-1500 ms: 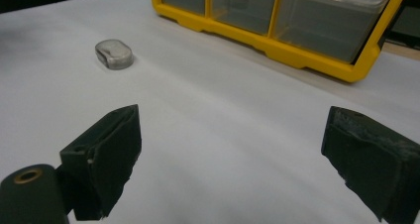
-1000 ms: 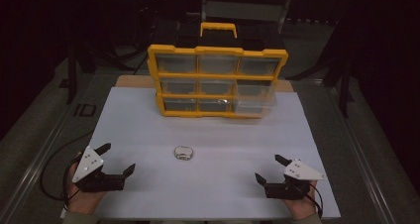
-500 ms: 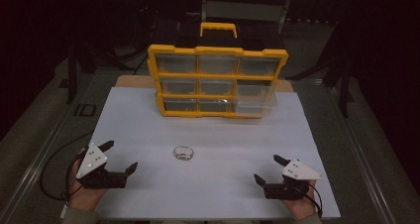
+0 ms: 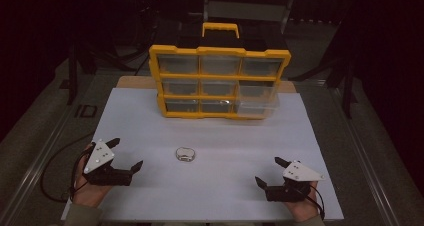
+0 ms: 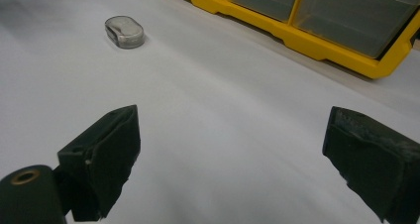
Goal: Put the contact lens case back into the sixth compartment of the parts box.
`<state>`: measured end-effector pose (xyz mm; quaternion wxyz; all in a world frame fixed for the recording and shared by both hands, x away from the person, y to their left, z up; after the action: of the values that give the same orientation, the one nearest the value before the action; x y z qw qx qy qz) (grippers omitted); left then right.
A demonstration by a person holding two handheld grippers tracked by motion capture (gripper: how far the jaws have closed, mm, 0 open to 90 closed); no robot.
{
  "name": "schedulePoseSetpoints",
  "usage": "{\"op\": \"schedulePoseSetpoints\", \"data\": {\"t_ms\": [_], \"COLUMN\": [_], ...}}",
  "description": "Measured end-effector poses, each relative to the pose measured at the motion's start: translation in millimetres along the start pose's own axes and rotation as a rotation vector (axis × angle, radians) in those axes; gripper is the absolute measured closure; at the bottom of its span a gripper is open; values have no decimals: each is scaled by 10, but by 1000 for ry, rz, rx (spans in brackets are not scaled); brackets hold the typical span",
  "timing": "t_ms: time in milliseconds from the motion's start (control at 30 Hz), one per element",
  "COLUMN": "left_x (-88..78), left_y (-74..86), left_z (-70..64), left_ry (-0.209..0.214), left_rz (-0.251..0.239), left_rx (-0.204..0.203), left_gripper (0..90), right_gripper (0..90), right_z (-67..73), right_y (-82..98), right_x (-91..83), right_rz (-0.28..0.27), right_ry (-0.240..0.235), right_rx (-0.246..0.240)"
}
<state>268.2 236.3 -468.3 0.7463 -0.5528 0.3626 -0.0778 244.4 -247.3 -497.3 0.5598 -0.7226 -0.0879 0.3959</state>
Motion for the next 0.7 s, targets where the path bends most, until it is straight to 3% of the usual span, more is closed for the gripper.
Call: {"op": "schedulePoseSetpoints", "data": {"t_ms": [700], "left_x": [230], "left_y": [-104], "left_z": [-8], "left_ry": [43], "left_rz": [41], "left_rx": [40], "left_gripper": [0], "right_gripper": [78], "right_z": [0], "right_y": [2], "right_x": [10], "right_rz": [8], "right_ry": [-10], "right_rx": [-5]}}
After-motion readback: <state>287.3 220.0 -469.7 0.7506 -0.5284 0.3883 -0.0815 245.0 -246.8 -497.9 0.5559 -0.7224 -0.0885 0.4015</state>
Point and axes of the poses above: each handheld gripper's, and its own axes: x roughly forward along the jaws, y roughly out of its underside, z roughly to its left, the point moved 3 cm from there along x, roughly forward along the jaws
